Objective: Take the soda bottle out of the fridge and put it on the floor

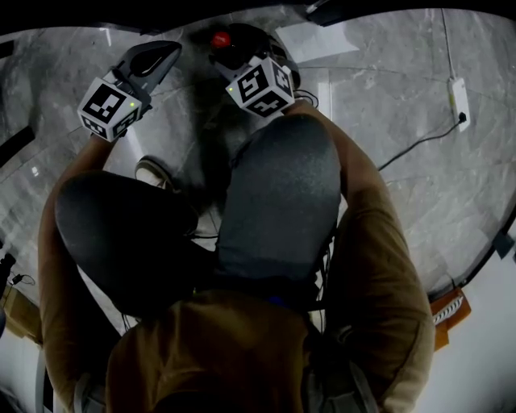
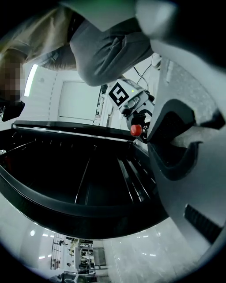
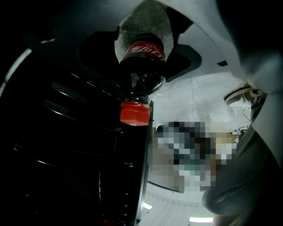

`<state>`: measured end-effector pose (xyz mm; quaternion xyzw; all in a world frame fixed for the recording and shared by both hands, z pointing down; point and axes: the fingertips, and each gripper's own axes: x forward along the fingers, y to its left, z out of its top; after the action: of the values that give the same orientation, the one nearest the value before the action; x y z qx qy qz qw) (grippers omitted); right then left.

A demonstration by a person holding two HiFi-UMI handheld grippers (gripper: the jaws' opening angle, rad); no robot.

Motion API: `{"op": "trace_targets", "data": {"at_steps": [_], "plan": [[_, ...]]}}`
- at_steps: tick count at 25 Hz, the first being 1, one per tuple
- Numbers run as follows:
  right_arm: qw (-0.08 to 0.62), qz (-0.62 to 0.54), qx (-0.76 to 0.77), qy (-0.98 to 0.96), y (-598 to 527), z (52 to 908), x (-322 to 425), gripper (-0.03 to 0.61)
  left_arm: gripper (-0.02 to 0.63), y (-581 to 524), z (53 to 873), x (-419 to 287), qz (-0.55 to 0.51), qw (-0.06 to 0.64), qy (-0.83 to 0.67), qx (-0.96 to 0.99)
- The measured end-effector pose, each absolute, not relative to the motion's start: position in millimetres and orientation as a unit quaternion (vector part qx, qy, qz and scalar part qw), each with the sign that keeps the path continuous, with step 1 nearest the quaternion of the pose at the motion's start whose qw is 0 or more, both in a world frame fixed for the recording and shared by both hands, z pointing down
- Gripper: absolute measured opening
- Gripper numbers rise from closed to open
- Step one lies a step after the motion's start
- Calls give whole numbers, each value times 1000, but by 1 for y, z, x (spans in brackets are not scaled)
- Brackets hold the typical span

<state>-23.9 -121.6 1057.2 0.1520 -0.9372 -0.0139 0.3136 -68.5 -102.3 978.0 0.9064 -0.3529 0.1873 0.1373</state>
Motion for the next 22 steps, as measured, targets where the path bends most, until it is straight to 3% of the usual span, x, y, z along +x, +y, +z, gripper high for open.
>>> {"op": "trace_targets", "data": {"at_steps": [11,22], "plan": [[339,-37,145,-929,-122,1060,-15,308,2,-109,963,-50,188,102,-324,922],[308,-38,167,-936,-121,1034,12,308,2,-122,966,-23,160,92,-326,927]]}}
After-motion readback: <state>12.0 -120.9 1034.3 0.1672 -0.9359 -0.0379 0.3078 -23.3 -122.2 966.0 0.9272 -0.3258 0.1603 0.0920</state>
